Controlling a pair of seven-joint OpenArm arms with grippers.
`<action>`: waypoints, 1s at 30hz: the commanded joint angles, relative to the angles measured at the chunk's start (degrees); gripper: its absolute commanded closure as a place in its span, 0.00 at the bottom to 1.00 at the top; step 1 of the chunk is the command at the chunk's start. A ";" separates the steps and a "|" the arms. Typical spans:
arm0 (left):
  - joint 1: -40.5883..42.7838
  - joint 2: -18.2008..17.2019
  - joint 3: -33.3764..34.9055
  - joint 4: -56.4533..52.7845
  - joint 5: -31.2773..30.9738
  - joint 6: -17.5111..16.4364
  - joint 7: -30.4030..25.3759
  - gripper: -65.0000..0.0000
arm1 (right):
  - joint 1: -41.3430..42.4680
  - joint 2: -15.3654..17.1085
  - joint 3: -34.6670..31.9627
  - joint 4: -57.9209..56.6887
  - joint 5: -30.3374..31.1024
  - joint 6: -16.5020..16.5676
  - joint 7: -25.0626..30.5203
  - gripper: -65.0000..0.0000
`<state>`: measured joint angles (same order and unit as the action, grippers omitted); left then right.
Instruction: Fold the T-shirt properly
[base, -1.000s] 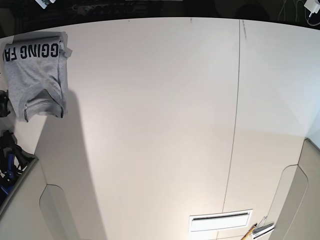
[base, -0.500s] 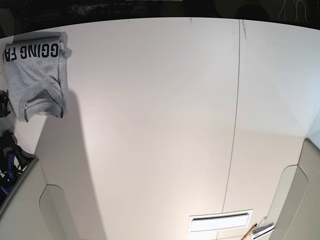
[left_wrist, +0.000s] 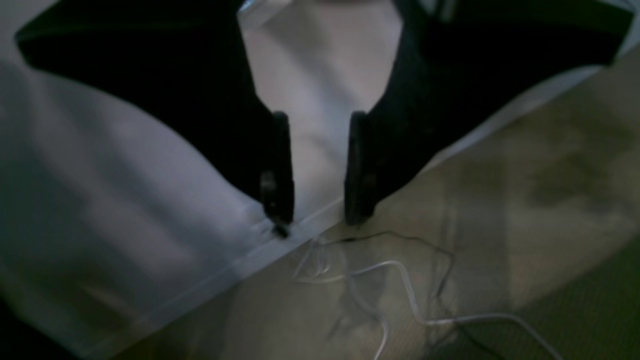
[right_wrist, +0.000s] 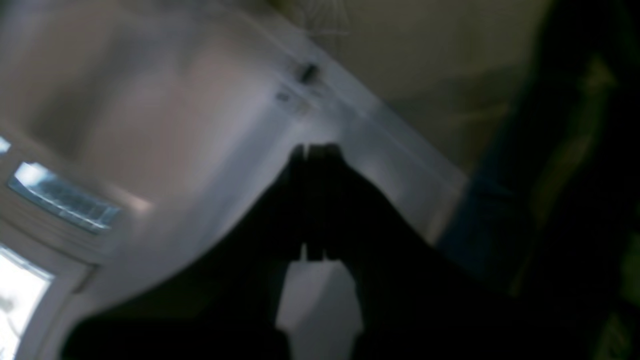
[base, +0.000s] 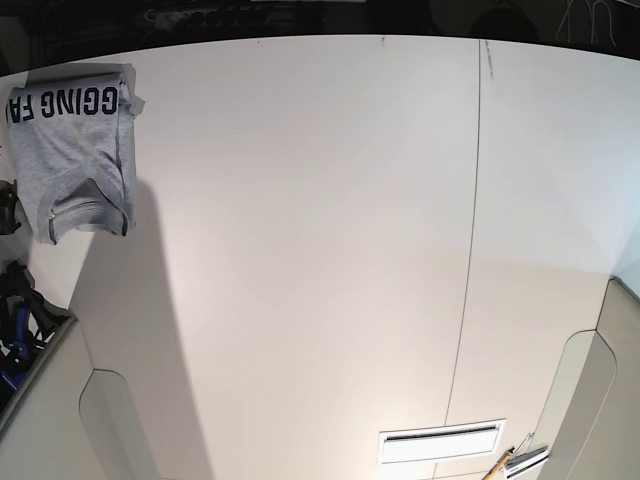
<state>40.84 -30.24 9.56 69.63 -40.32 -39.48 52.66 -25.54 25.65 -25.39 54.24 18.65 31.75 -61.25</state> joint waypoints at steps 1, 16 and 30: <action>-0.31 -0.44 1.16 -1.03 1.36 -0.52 -0.61 0.68 | 0.68 0.15 -0.59 -0.81 -0.59 0.11 -0.37 1.00; -9.92 5.84 5.97 -13.25 8.52 -0.52 -16.11 0.68 | 6.97 -4.61 -1.49 -2.36 -2.19 -0.02 15.41 1.00; -16.09 11.34 5.97 -21.75 17.73 3.43 -25.51 0.68 | 7.13 -9.51 -1.46 -2.34 0.28 -27.82 24.28 1.00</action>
<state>24.38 -18.55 15.64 47.68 -22.35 -35.14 27.16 -18.09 16.01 -26.87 51.64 18.61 3.33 -36.49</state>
